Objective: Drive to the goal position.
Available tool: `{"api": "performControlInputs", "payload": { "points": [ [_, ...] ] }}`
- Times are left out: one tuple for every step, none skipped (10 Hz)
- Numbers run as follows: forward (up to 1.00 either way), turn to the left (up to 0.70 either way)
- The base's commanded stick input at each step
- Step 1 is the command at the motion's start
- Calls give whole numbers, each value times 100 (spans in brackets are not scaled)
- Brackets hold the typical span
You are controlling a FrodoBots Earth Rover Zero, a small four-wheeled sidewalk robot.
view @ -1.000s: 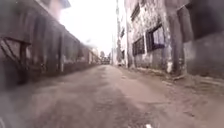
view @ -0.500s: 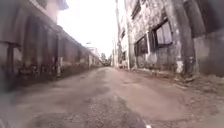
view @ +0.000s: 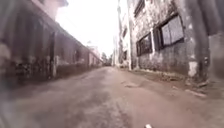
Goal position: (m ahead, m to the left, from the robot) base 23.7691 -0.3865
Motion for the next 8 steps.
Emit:
{"api": "performControlInputs", "payload": {
  "points": [
    [100, 0],
    [100, 0],
    [100, 0],
    [100, 0],
    [100, 0],
    [100, 0],
    [100, 0],
    [100, 0]
  ]
}}
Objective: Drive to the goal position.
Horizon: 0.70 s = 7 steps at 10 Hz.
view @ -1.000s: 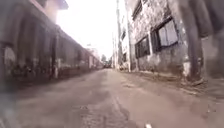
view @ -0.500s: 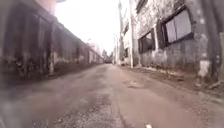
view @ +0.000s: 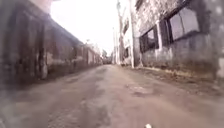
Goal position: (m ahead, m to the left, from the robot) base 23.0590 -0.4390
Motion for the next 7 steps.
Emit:
{"api": "performControlInputs", "payload": {
  "points": [
    [100, 0],
    [100, 0],
    [100, 0],
    [100, 0],
    [100, 0],
    [100, 0],
    [100, 0]
  ]
}}
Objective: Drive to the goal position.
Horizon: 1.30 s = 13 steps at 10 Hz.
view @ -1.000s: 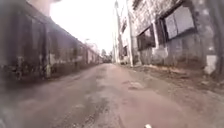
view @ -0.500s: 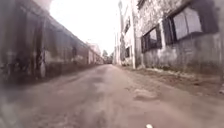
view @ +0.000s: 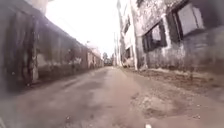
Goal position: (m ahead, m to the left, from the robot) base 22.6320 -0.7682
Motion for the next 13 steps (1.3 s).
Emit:
{"api": "performControlInputs", "payload": {
  "points": [
    [100, 0],
    [100, 0],
    [100, 0],
    [100, 0],
    [100, 0],
    [100, 0],
    [100, 0],
    [100, 0],
    [100, 0],
    [100, 0],
    [100, 0],
    [100, 0],
    [100, 0]
  ]
}}
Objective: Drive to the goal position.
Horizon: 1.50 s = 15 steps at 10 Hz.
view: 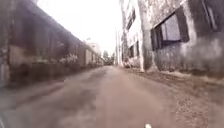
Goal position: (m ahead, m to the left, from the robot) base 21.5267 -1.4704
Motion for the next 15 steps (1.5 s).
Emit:
{"api": "performControlInputs", "payload": {
  "points": [
    [100, 0],
    [100, 0],
    [100, 0],
    [100, 0],
    [100, 0],
    [100, 0],
    [100, 0],
    [100, 0],
    [100, 0],
    [100, 0],
    [100, 0],
    [100, 0],
    [100, 0],
    [100, 0],
    [100, 0]
  ]
}}
